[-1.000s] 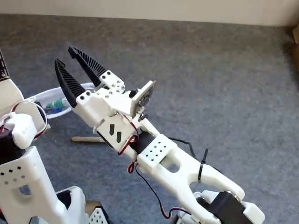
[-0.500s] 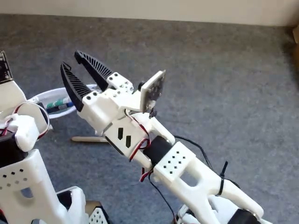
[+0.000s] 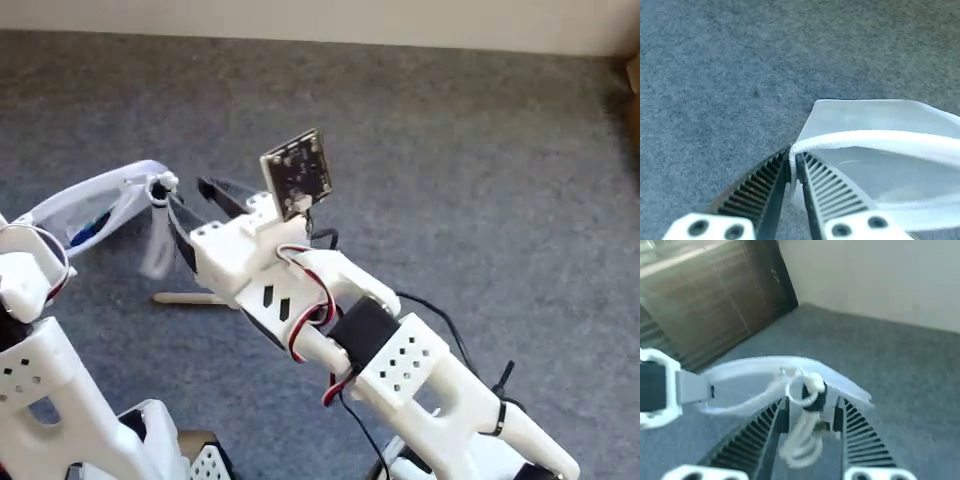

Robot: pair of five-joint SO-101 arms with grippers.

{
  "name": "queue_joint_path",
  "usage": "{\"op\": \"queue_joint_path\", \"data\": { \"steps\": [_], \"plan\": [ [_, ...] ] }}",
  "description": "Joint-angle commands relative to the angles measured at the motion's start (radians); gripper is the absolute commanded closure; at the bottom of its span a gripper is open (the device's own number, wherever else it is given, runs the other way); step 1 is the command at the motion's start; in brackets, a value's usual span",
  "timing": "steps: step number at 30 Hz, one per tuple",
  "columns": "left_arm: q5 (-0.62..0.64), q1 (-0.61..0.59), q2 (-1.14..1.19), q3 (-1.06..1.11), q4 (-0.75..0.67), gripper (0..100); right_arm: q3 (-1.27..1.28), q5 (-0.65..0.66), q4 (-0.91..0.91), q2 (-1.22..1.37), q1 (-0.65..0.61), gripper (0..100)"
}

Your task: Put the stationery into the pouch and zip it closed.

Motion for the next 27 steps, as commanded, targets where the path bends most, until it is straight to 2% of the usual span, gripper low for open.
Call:
{"op": "queue_joint_path", "data": {
  "steps": [1,7,14,17,23,27],
  "plan": [
    [0.011,-0.022,-0.018,-0.025,-0.026,99,-0.065,0.117,0.128,-0.041,0.005,85.7],
    [0.009,-0.022,-0.018,0.002,-0.026,99,0.002,0.236,0.292,-0.036,0.005,85.7],
    [0.009,-0.022,-0.018,0.004,-0.026,99,0.156,0.364,0.295,-0.035,0.002,85.7],
    [0.009,-0.022,-0.018,0.019,-0.028,99,0.179,0.374,0.294,-0.005,0.001,85.7],
    [0.009,-0.022,-0.018,0.030,-0.028,99,0.176,0.376,0.292,0.209,0.001,85.6],
    [0.009,-0.022,-0.018,0.030,-0.028,99,0.128,0.382,0.220,0.321,0.004,85.6]
  ]
}}
